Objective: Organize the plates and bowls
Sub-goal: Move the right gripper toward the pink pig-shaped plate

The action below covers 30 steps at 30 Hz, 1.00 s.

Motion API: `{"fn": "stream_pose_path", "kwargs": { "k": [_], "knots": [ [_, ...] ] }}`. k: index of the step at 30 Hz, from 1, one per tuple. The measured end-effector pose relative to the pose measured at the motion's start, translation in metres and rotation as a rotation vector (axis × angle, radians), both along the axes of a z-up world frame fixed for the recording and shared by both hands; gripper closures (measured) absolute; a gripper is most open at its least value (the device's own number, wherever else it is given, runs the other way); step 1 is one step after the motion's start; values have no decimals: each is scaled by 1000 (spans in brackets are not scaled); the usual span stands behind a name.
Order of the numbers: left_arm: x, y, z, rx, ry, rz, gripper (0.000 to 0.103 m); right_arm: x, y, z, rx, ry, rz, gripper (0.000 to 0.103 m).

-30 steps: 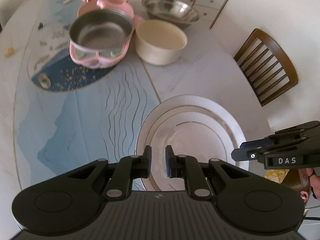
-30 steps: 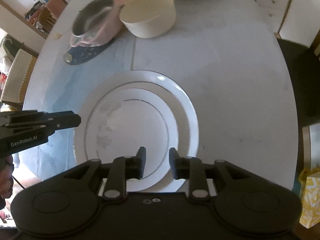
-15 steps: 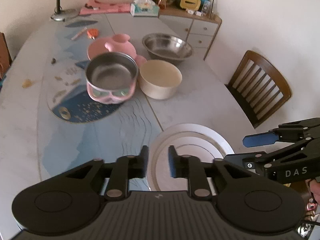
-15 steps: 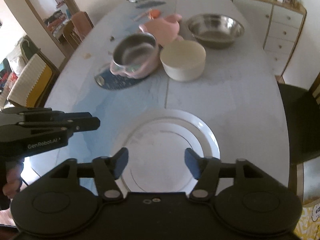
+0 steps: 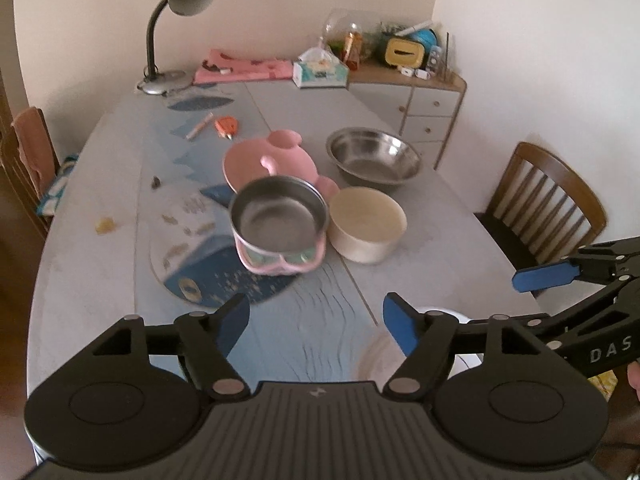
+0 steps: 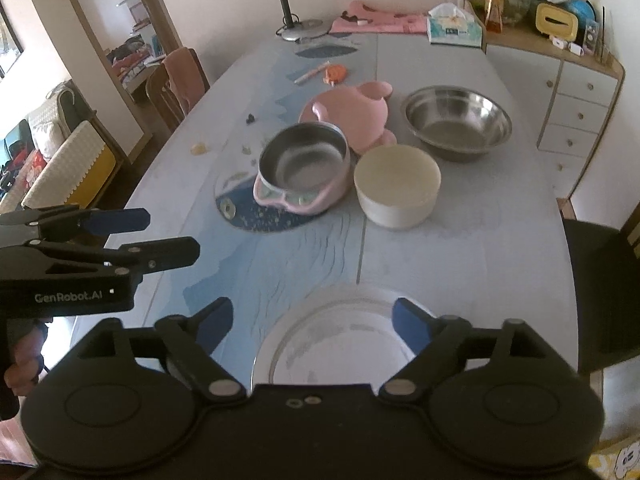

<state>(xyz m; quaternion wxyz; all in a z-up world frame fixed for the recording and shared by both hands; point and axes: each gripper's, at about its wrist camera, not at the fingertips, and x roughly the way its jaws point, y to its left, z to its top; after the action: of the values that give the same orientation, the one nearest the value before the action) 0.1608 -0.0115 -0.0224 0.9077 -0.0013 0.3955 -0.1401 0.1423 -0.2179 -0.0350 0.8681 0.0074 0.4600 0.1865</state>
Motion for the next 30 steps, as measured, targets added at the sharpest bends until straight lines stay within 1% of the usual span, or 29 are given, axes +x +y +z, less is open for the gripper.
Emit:
{"fn": "stream_pose_path", "kwargs": {
  "k": [2,5,12,21,25,30],
  "knots": [
    [9,2,1,-1,-11,8,25,11,2,3,-5,-12,6,7],
    [28,6,3,-10,-13,25,25,30,2,7,-9,-27,12,6],
    [90,14,7,-11,-26,68,25,92,0,17,-12,-77,-1,3],
    [174,22,13,0,-44,100,25,178,-1,21,-9,-92,-38,3],
    [210,25,6,-5,-25,119,25,215,3,16,-15,-79,-39,4],
    [252,32,-10,-30,41,157,25,262,13,6,-34,-61,-28,6]
  ]
}}
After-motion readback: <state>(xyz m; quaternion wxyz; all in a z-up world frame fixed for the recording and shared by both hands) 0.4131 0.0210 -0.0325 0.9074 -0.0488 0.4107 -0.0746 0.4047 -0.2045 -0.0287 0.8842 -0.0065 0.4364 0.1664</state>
